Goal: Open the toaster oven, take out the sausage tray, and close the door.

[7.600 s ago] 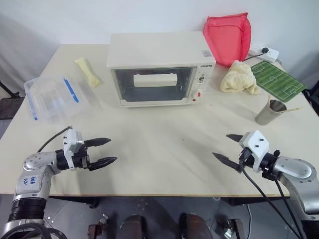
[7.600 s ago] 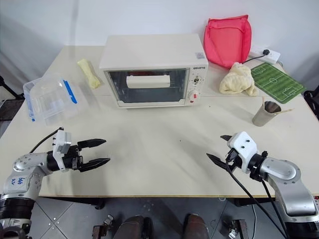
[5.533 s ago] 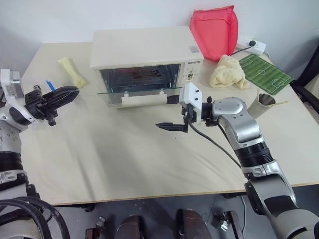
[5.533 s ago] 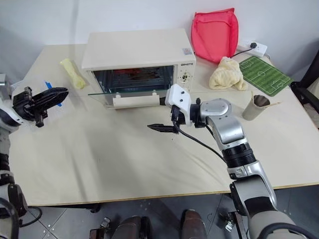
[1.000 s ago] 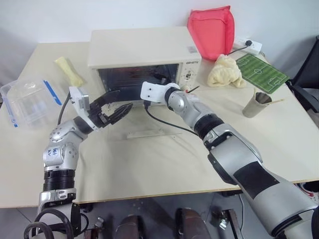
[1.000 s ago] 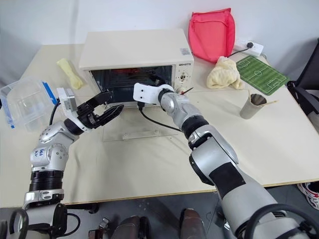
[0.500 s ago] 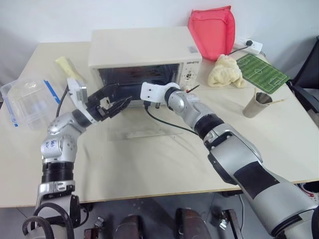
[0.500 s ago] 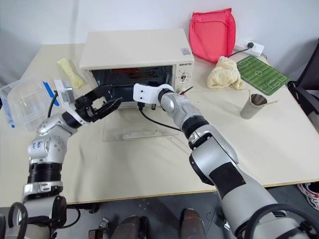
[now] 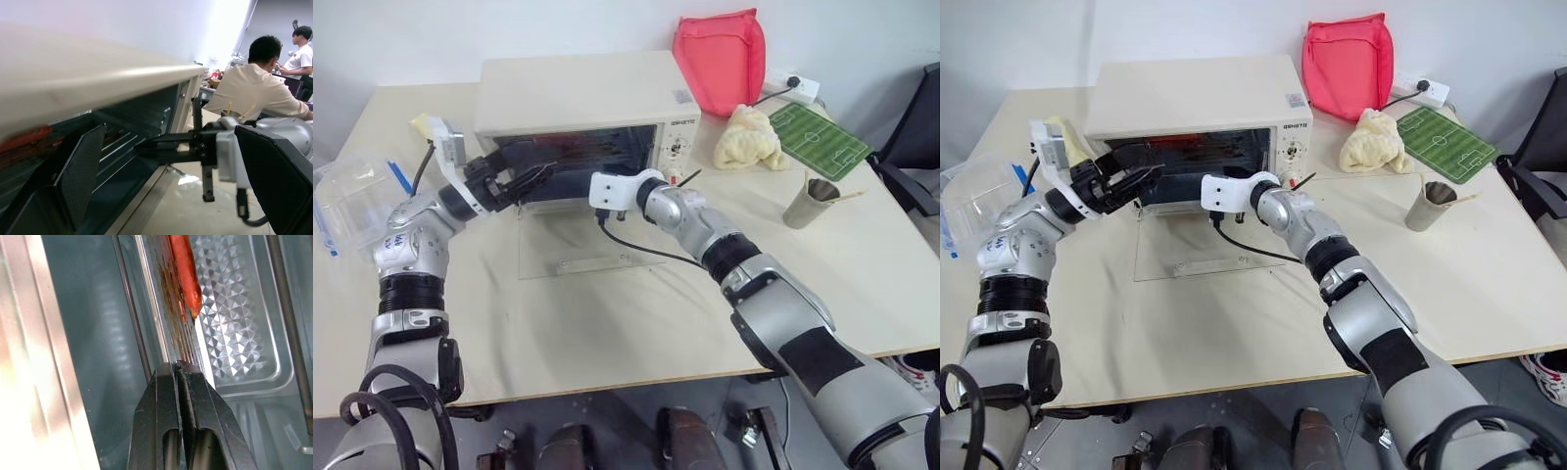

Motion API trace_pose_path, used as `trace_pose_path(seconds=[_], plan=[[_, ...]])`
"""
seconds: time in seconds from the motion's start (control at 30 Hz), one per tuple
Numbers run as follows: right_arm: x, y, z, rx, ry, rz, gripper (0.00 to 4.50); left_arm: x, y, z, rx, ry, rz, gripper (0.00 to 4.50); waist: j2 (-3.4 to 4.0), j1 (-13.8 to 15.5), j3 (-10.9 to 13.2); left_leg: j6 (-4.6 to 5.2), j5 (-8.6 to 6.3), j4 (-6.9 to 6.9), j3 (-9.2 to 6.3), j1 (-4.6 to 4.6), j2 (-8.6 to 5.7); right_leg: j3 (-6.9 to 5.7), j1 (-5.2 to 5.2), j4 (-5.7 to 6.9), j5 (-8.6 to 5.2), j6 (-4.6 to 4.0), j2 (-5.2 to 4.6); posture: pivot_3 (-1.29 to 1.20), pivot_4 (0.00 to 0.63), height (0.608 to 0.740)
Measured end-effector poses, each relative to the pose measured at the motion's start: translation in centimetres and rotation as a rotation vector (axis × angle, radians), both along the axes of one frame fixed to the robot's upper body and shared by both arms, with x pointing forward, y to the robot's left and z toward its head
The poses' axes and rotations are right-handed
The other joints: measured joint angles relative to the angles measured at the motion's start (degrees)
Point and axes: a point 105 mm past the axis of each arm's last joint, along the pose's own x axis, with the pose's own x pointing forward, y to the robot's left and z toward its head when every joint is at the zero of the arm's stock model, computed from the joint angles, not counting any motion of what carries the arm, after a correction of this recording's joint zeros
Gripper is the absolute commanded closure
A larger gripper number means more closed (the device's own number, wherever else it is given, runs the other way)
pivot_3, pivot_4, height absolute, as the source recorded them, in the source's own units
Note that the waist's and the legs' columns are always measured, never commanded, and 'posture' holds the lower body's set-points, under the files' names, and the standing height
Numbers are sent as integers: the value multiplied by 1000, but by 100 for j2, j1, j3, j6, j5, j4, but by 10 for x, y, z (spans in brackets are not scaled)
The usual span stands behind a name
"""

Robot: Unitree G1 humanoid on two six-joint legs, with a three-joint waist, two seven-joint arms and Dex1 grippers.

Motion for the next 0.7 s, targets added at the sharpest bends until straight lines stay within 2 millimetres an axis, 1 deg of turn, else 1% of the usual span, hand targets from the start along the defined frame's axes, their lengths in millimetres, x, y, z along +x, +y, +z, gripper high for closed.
trace_pose_path(seconds=[0.23,0.33,0.7], plan=[[-12,-4,-3,-3,-7,45,4480,5,0,0,9,-2,9,0,0,9,0,-1,1,10,0,-1,1,2,1,5,0,0,0,0,150,740],[-21,-6,-4,-3,-9,57,4480,6,0,0,12,-5,9,0,0,13,0,-1,1,10,0,-1,1,2,1,5,0,0,0,0,150,740],[-46,-7,-9,6,9,49,4480,10,-1,0,23,4,16,0,0,26,0,-1,1,17,1,-1,1,2,0,7,0,0,0,0,150,740]])
